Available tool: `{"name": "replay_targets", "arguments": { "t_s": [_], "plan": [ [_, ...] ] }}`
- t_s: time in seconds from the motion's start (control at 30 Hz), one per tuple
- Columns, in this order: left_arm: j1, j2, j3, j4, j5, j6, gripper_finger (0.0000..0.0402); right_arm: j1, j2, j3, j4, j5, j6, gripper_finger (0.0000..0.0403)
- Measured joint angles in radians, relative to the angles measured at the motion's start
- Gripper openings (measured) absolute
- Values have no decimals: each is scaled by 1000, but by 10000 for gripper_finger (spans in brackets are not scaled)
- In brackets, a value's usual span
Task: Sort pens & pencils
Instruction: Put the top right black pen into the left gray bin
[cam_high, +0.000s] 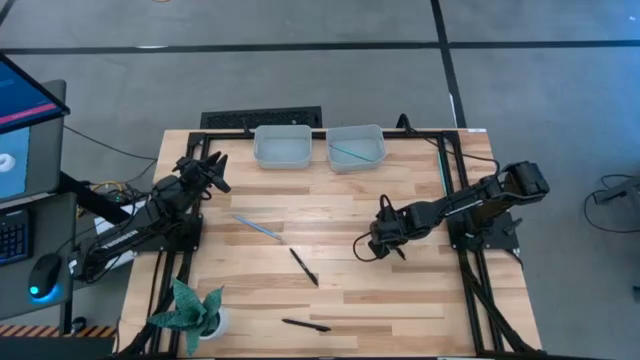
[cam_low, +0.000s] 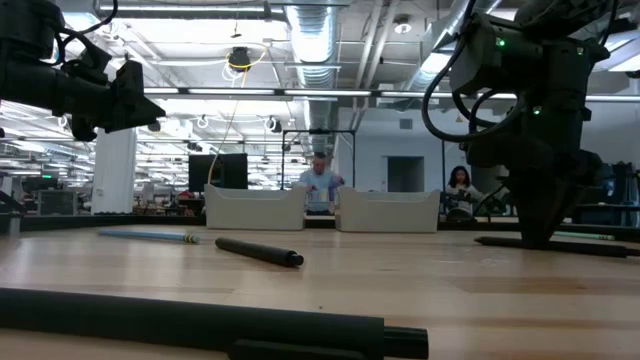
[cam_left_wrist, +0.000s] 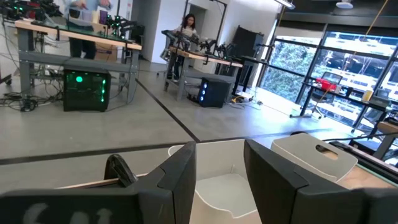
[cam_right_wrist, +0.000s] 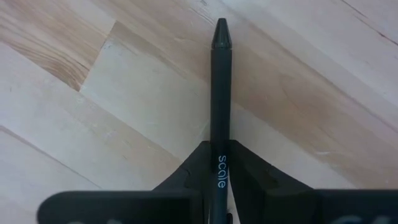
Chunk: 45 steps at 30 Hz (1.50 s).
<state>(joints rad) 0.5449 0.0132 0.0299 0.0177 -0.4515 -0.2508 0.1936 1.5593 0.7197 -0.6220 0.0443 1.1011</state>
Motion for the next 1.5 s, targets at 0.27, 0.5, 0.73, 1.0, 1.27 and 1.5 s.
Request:
{"name": "replay_targets", "arguments": {
  "t_s": [0.27, 0.5, 0.73, 1.0, 1.27, 1.5],
  "plan": [
    [0, 0, 0, 0, 0, 1, 126, 1, 0, 0, 2, 19, -1, 67],
    [0, 0, 0, 0, 0, 2, 126, 1, 0, 0, 3, 24, -2, 67],
    [0, 0, 0, 0, 0, 2, 126, 1, 0, 0, 4, 29, -2, 66],
    [0, 0, 0, 0, 0, 2, 126, 1, 0, 0, 4, 31, -1, 66],
    [0, 0, 0, 0, 0, 2, 126, 1, 7, 54, -24, 24, -33, 66],
    [0, 0, 0, 0, 0, 3, 126, 0, 5, 100, -25, 31, -55, 66]
  ]
}}
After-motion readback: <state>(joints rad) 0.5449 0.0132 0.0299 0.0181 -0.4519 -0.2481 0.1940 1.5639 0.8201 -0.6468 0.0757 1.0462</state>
